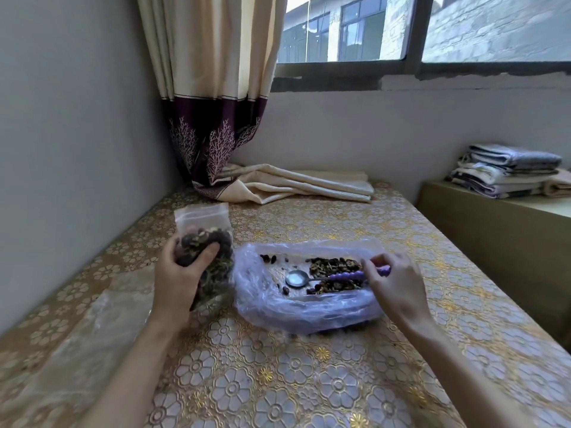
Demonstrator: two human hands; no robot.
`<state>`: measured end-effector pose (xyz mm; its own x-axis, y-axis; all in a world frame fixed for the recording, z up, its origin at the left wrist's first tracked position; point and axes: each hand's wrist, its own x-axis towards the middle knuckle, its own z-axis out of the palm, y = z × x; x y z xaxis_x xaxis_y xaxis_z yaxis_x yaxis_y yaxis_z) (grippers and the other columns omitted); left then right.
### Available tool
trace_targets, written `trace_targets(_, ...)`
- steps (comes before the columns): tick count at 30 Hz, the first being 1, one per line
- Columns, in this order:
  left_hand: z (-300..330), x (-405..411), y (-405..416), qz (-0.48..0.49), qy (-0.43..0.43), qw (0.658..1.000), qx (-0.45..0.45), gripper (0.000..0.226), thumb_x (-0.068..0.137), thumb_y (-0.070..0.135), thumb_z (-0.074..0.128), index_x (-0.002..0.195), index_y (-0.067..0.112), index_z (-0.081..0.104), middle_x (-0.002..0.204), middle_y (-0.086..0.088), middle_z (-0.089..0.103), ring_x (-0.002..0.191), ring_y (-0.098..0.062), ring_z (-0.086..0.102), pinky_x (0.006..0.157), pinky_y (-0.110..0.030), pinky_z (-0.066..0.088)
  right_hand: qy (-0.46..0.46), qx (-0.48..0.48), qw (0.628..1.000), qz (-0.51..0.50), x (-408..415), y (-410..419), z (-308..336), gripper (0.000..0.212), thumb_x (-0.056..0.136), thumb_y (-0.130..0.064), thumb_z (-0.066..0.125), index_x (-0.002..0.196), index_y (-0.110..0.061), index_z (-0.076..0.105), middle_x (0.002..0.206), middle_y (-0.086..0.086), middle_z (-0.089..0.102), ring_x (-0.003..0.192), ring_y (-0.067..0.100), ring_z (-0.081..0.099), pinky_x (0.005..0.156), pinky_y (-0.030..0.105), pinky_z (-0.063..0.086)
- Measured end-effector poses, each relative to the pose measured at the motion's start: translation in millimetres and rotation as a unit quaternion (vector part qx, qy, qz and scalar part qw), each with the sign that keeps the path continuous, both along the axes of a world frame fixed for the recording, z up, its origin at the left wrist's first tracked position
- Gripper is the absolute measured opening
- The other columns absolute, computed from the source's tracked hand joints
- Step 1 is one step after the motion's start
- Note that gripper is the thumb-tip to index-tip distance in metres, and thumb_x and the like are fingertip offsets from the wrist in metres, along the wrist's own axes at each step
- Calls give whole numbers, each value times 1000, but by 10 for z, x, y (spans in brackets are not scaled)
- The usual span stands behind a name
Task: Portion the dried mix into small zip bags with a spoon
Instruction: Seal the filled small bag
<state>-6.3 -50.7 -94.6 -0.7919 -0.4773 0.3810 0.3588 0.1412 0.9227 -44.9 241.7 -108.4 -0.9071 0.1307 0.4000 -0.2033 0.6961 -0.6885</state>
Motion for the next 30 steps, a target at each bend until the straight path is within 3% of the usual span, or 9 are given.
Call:
trace_targets(2, 122, 65, 40, -38, 3, 999, -12, 37, 59, 40, 74, 94, 43, 62, 102, 6, 64, 94, -18, 63, 68, -38, 57, 42, 27, 999, -22, 67, -33, 53, 20, 90, -30, 57, 88, -12, 65, 97, 6, 58, 100, 22, 45, 77, 30, 26)
trace_targets(5, 272, 180, 185, -109, 19, 994, -3, 34, 57, 38, 76, 90, 44, 68, 93, 10, 71, 87, -16, 68, 59, -29, 57, 85, 5, 996, 18, 186, -117, 202, 18, 91, -29, 57, 90, -14, 65, 97, 3, 59, 98, 17, 47, 83, 32, 34)
trace_targets(9, 374, 342, 461, -164, 23, 986, 16, 34, 60, 34, 81, 91, 40, 70, 94, 5, 72, 89, -17, 68, 64, -33, 57, 11, -133, 962, 238, 403, -197, 429, 13, 90, -30, 56, 95, -20, 62, 89, -6, 65, 81, -3, 61, 69, 9, 46)
trace_targets(12, 348, 436, 662, -210, 16, 976, 54, 31, 60, 32, 79, 89, 36, 71, 93, 0, 72, 89, -19, 69, 65, -34, 56, -39, -168, 927, 332, 530, -212, 466, 29, 80, -43, 53, 104, -29, 60, 100, -10, 67, 90, 2, 64, 76, 15, 50)
trace_targets(17, 121, 591, 957, -288, -47, 957, 8, 23, 71, 34, 78, 92, 34, 69, 95, 4, 72, 92, -15, 67, 71, -27, 55, -32, -199, 913, 355, 651, -192, 402, 34, 77, -43, 54, 102, -23, 64, 96, -7, 69, 87, 2, 65, 74, 18, 52)
trace_targets(21, 16, 618, 998, -296, -78, 949, -72, 49, 75, 33, 70, 121, 24, 55, 109, 20, 66, 103, 0, 61, 81, -14, 49, -87, -171, 925, 329, 690, -120, 234, 56, 69, -52, 57, 117, -22, 59, 111, -2, 67, 100, 7, 65, 84, 29, 54)
trace_targets(23, 17, 623, 996, -281, -85, 954, -56, 52, 70, 36, 71, 119, 27, 54, 111, 10, 67, 104, -1, 61, 80, -13, 48, -100, -212, 917, 323, 701, -105, 198, 53, 71, -45, 61, 118, -21, 57, 109, -1, 68, 95, 5, 66, 79, 22, 52)
trace_targets(26, 21, 610, 1003, -262, -113, 957, -54, 47, 62, 39, 72, 106, 31, 59, 102, 7, 70, 97, -2, 63, 76, -13, 49, -138, -302, 900, 281, 638, -108, 154, 47, 79, -30, 67, 123, -14, 56, 106, 6, 70, 94, 17, 68, 81, 28, 54)
trace_targets(30, 23, 591, 1028, -247, -117, 961, -28, 45, 63, 28, 70, 106, 18, 64, 92, 7, 72, 87, 0, 65, 70, -10, 48, -214, -396, 845, 288, 634, -137, 118, 35, 80, -24, 63, 105, 1, 64, 105, 19, 68, 97, 26, 66, 85, 33, 52)
